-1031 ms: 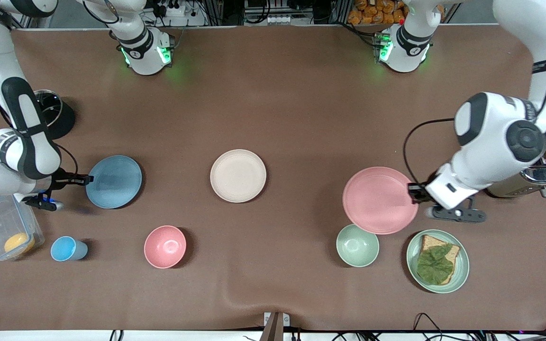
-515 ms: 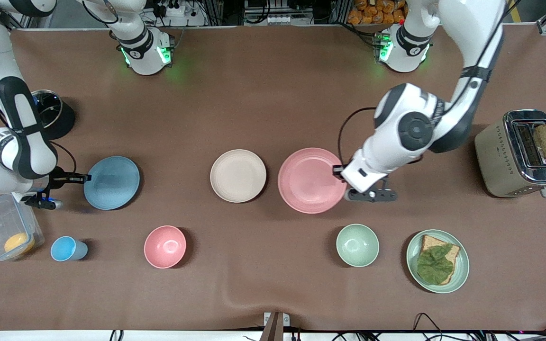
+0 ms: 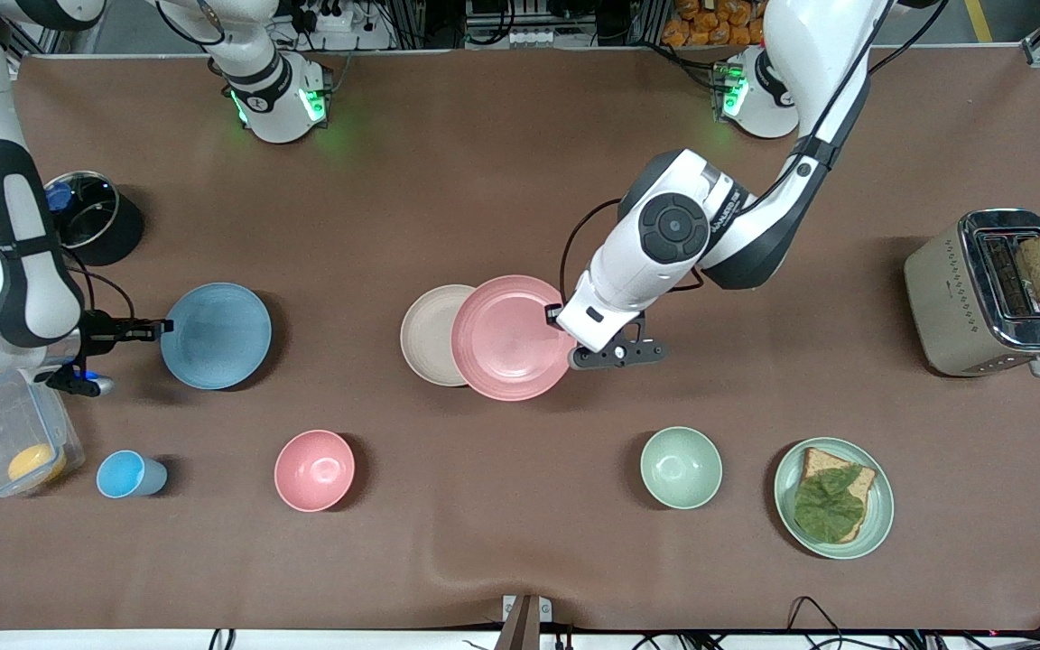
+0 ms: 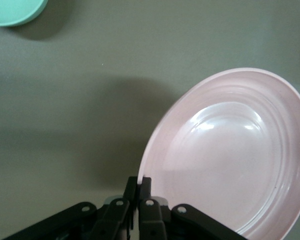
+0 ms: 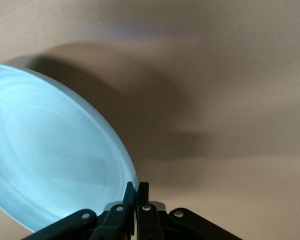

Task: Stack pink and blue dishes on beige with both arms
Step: 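Carry the pink plate over the beige plate while the right gripper lifts the blue plate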

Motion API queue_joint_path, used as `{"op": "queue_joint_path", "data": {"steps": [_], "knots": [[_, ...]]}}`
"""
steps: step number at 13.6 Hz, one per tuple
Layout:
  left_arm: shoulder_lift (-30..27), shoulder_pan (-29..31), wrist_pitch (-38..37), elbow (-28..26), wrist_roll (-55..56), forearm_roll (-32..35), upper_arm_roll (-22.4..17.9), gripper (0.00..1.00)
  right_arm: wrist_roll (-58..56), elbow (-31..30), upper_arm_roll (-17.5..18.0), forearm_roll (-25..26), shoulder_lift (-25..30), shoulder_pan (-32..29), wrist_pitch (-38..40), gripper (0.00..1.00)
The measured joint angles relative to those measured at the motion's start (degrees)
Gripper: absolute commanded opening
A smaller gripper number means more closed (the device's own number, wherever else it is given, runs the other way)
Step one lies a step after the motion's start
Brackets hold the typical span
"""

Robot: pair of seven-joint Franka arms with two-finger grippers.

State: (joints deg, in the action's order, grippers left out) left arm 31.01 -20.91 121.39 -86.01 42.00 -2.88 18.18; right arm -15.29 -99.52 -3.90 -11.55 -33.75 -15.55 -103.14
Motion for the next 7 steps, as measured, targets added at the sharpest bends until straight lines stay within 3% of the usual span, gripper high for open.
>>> {"op": "queue_joint_path", "data": {"steps": [4,7], "knots": [[1.1,-2.7,1.1,0.4,3.7,0.0,0.1,0.00,0.0,4.2,0.8,-0.9,0.7,0.1,8.2,0.00],[6.3,-9.4,8.3,0.2,8.3,0.0,-0.1,0.00,0.0,7.4,2.0,-1.5,2.0,0.5,12.8,0.00]]}}
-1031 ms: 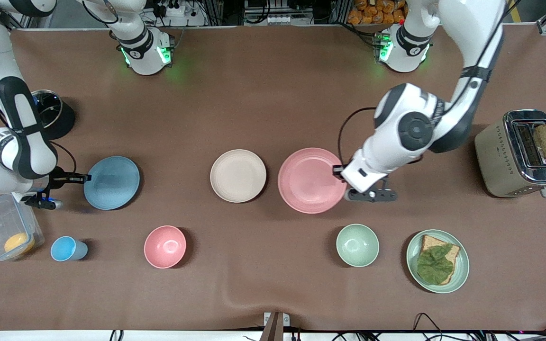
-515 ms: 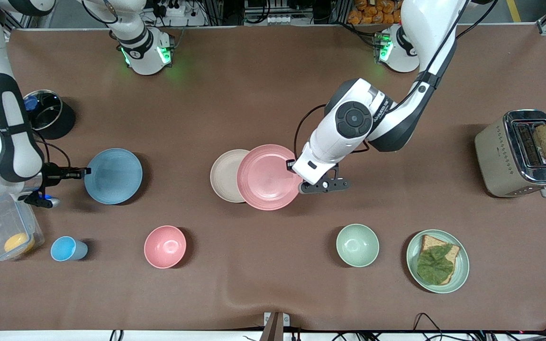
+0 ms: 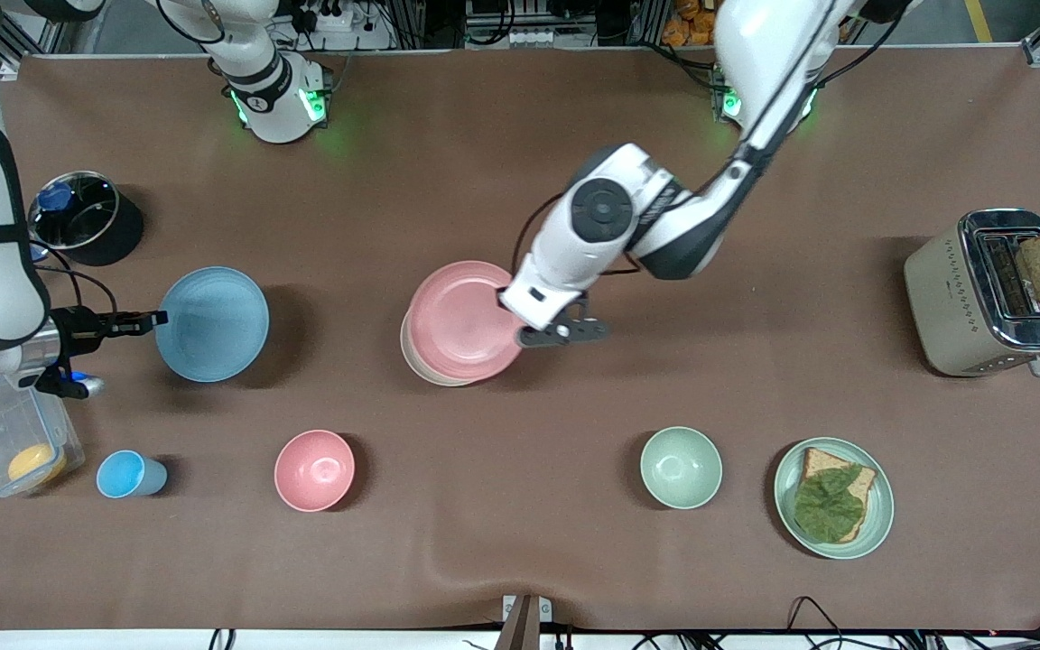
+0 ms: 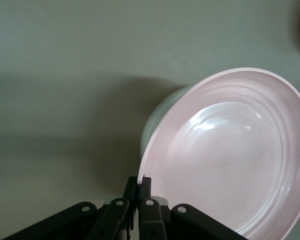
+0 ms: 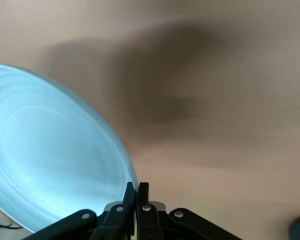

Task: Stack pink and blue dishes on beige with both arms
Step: 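Lower the pink plate onto the beige plate and open the left gripper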

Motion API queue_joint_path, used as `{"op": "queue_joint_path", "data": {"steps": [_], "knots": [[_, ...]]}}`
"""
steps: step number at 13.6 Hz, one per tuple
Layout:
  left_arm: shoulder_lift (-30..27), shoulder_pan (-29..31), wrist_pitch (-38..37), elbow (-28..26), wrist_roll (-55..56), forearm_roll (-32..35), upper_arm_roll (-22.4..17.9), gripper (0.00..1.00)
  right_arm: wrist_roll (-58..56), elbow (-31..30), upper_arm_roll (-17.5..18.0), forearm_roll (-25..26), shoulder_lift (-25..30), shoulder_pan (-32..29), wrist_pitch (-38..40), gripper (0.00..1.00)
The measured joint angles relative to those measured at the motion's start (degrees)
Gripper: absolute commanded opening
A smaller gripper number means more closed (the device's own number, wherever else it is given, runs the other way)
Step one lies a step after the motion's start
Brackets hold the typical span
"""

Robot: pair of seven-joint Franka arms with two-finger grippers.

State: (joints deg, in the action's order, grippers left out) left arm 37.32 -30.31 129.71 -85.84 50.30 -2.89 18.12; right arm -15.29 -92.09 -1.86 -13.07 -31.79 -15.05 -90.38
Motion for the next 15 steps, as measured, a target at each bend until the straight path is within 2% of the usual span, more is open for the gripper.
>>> {"op": "queue_joint_path", "data": {"steps": [2,5,15], "knots": [[3.9,-2.9,4.6,0.0,1.6,0.0,-0.3,0.00,0.0,0.8,0.5,-0.1,1.2,0.4,1.1,0.00],[7.4,-3.0,7.3,0.0,1.5,0.1,-0.6,0.00,0.0,1.1,1.1,-0.2,2.5,0.9,1.5,0.00],[8.9,-2.2,7.6,0.1,1.4,0.4,-1.1,0.00,0.0,1.9,1.5,-2.6,3.8,3.9,3.5,0.00]]}}
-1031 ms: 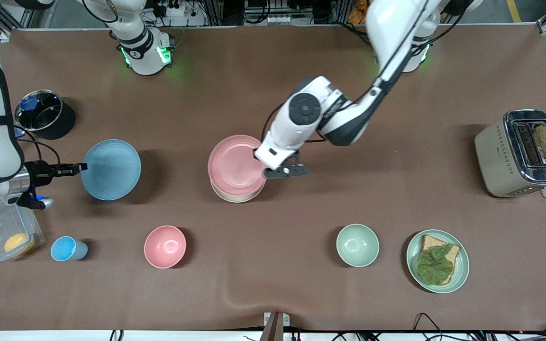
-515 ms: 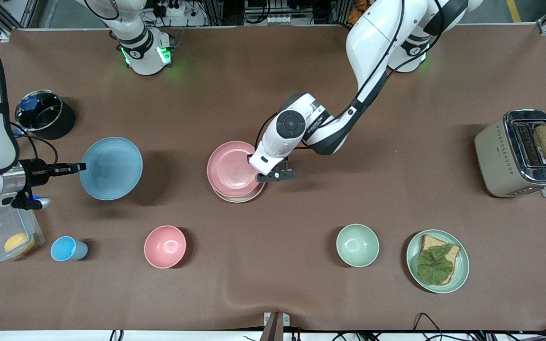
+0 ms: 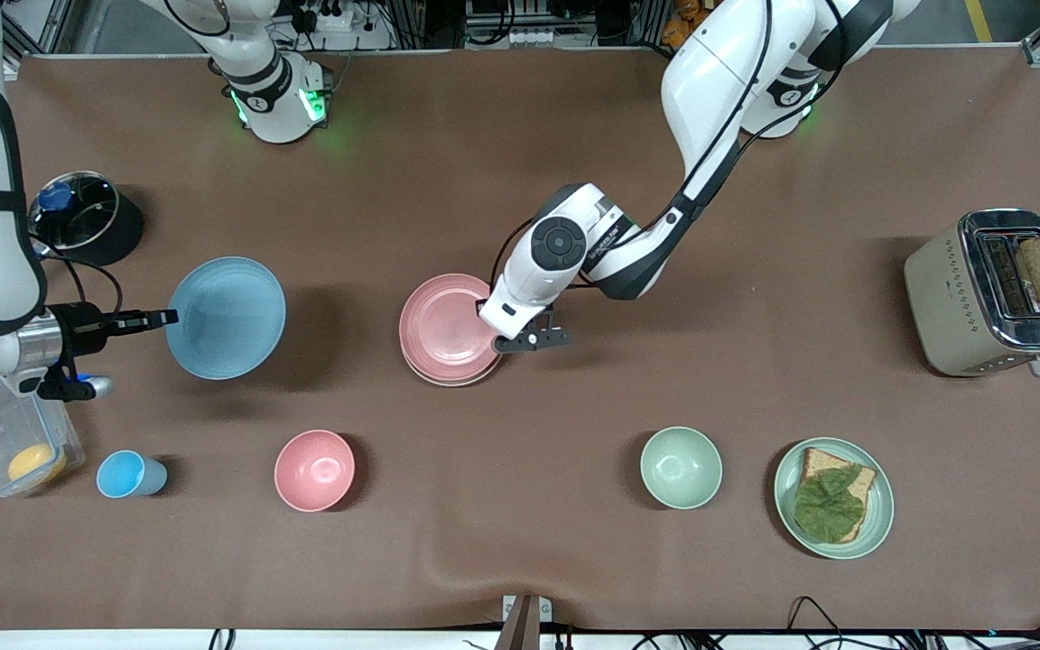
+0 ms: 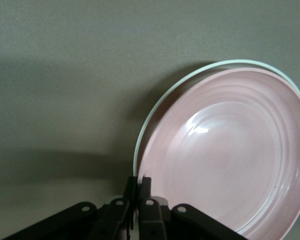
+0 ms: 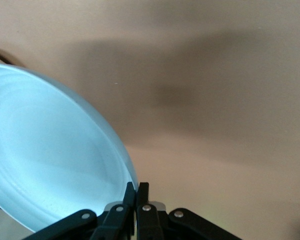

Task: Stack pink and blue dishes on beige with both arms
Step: 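Lower the pink plate onto the beige plate and open the left gripper, then withdraw the left gripper while the right gripper carries the blue plate over the stack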

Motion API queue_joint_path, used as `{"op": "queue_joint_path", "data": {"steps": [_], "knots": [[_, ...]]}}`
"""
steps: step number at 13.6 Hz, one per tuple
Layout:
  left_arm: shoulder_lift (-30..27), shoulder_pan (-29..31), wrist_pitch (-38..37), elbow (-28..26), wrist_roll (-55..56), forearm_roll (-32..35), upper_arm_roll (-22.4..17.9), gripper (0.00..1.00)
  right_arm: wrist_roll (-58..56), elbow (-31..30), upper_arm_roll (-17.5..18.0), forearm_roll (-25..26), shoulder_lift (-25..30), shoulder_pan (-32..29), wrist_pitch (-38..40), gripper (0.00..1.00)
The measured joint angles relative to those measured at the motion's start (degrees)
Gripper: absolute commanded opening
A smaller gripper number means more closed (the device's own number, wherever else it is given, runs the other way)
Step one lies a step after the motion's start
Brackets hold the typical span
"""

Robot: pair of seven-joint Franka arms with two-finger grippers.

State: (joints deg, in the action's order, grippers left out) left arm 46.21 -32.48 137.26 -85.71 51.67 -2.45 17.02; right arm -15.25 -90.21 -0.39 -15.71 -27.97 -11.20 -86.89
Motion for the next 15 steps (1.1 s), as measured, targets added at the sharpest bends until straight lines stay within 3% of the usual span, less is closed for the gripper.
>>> {"op": "queue_joint_path", "data": {"steps": [1,2,3,7,9,12,15], "knots": [[0.4,0.0,0.5,0.0,0.0,0.0,0.0,0.00,0.0,0.0,0.0,-0.1,0.2,0.3,0.3,0.00],[0.7,0.0,0.9,0.0,0.0,0.0,0.0,0.23,0.0,0.0,0.0,-0.1,0.4,0.6,0.5,0.00],[1.0,0.0,1.1,0.1,0.0,0.0,0.0,0.99,0.0,0.0,0.0,-0.2,0.5,0.8,0.7,0.00],[0.4,0.3,2.3,1.7,0.0,0.0,0.0,1.00,0.0,0.0,0.0,-0.3,0.5,1.5,1.1,0.00],[-2.9,2.2,1.9,3.1,0.0,0.0,-0.2,1.00,0.0,0.0,0.0,-0.4,0.5,1.9,1.3,0.00],[-14.2,9.3,-8.6,4.1,-3.3,0.8,-0.3,1.00,0.0,0.0,0.1,-0.8,0.6,3.3,1.6,0.00],[-26.1,18.8,-23.1,3.9,-14.6,1.3,-0.5,1.00,2.2,0.0,0.2,-0.9,0.7,6.9,1.5,0.00]]}}
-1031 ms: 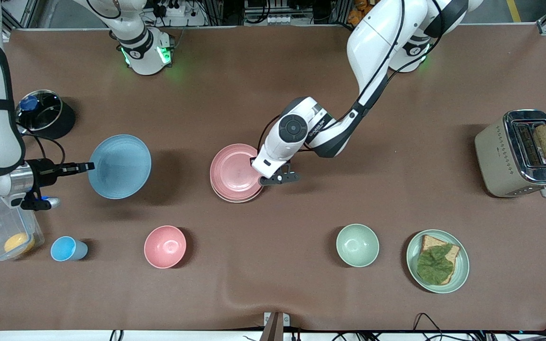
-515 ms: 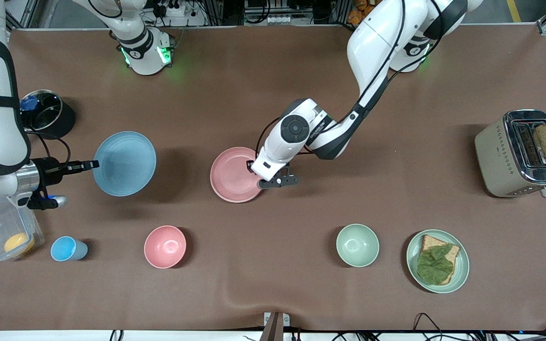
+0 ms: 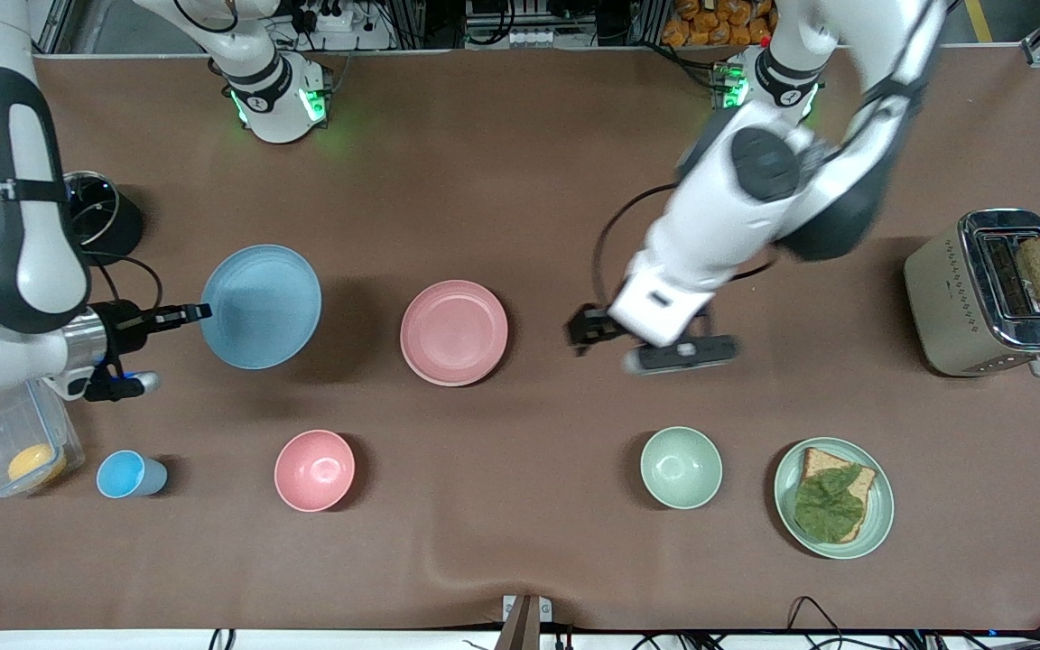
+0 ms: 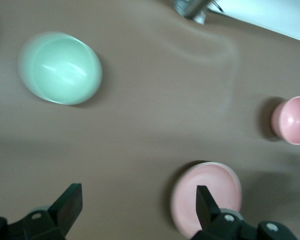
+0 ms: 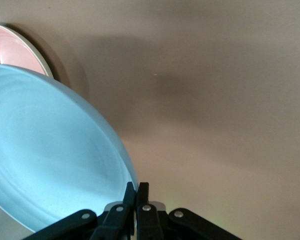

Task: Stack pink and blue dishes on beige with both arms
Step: 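Withdraw the left gripper while the right gripper carries the blue plate over the stack, then lower the blue plate onto the pink plate and open the right gripper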

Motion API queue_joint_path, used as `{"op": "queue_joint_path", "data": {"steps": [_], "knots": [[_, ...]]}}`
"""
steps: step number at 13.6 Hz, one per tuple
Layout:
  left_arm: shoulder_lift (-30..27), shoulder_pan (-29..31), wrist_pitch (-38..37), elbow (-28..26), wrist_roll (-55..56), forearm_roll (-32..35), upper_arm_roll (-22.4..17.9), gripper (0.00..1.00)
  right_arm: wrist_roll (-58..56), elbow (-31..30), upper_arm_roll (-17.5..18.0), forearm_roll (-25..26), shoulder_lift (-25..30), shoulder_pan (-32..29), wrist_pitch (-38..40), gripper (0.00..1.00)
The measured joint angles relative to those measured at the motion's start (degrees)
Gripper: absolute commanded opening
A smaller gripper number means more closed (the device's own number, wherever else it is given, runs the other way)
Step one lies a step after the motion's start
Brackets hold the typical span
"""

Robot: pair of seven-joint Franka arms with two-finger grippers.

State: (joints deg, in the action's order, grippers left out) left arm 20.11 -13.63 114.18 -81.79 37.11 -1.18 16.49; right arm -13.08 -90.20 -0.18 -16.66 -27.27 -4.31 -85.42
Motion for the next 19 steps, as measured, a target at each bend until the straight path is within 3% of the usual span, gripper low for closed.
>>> {"op": "queue_joint_path", "data": {"steps": [5,9,12,19], "knots": [[-10.9,10.0,-16.0,-0.4,-10.5,1.7,-0.1,1.00,9.4,0.0,0.2,-0.1,0.2,8.8,-4.8,0.00],[-16.6,14.1,-19.6,-1.3,-19.5,2.3,-1.5,1.00,15.1,-1.4,0.3,-0.4,-0.3,16.2,-12.7,0.00],[-17.9,13.4,-22.4,-2.0,-23.5,2.3,-7.7,1.00,15.2,-4.5,0.3,-4.1,-1.0,19.4,-19.2,0.00],[-18.2,12.0,-24.8,-2.5,-23.7,2.3,-11.0,1.00,15.3,-6.3,0.2,-4.7,-5.5,27.0,-26.8,0.00]]}}
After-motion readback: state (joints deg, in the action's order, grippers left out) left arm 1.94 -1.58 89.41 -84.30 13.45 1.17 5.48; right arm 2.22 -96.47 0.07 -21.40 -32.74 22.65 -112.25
